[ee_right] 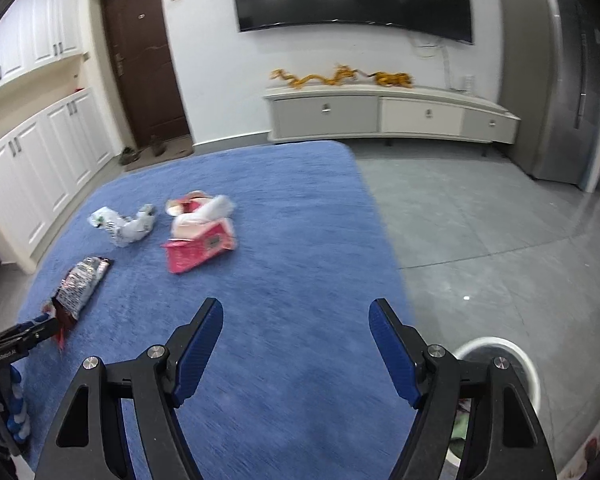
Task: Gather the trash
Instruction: 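Grasp the clear plastic bag with the left tool while the right tool grasps the pink paper box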
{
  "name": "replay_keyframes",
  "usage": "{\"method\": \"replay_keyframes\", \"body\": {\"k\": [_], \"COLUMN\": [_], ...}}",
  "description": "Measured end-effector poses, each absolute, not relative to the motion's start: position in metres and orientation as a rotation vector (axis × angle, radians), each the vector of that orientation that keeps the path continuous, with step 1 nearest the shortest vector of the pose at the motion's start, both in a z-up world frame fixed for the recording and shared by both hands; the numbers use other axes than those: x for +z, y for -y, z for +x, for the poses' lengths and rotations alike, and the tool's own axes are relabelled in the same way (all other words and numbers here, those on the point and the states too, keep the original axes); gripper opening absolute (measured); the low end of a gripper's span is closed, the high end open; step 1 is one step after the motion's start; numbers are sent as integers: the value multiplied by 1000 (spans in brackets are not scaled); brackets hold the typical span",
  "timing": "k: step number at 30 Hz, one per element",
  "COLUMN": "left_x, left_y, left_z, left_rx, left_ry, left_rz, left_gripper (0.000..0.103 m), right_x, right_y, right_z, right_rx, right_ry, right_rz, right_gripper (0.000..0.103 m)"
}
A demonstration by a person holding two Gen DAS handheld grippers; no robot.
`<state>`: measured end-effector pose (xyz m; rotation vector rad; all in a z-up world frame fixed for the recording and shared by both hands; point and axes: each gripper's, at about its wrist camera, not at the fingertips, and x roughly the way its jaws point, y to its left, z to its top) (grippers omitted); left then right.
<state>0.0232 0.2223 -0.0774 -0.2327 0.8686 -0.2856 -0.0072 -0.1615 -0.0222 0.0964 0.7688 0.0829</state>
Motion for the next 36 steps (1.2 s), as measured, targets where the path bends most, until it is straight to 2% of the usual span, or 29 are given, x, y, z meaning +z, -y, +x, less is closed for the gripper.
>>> {"method": "replay_keyframes", "body": {"k": [13,22,28,30,31,36], "left_x": [-79,-79,-79,-78,-78,-78], "left_y": [-237,-241,-243,-242,-240,-234], "left_z": [18,18,17,17,17,17], "left_rx": [-268,-288,-287,-285,-284,-279], "left_ry": [-856,-857,-858,-858,-858,-860], "left_rz": [-298,-326,-324,-318,-314,-295], "left_gripper": [39,37,37,37,33,20], "right_x": [-49,-61,-73,-75,-75,-72], "right_y": [87,71,68,70,72,78], "right_z": [69,106,123,125,125,112], "right_rx": [248,256,284,287,288,296], "right_ry": [-797,-798,-861,-873,-874,-848], "right_rz": [22,-34,-31,-25,-22,-1], "right_gripper": [80,88,87,78,72,70]}}
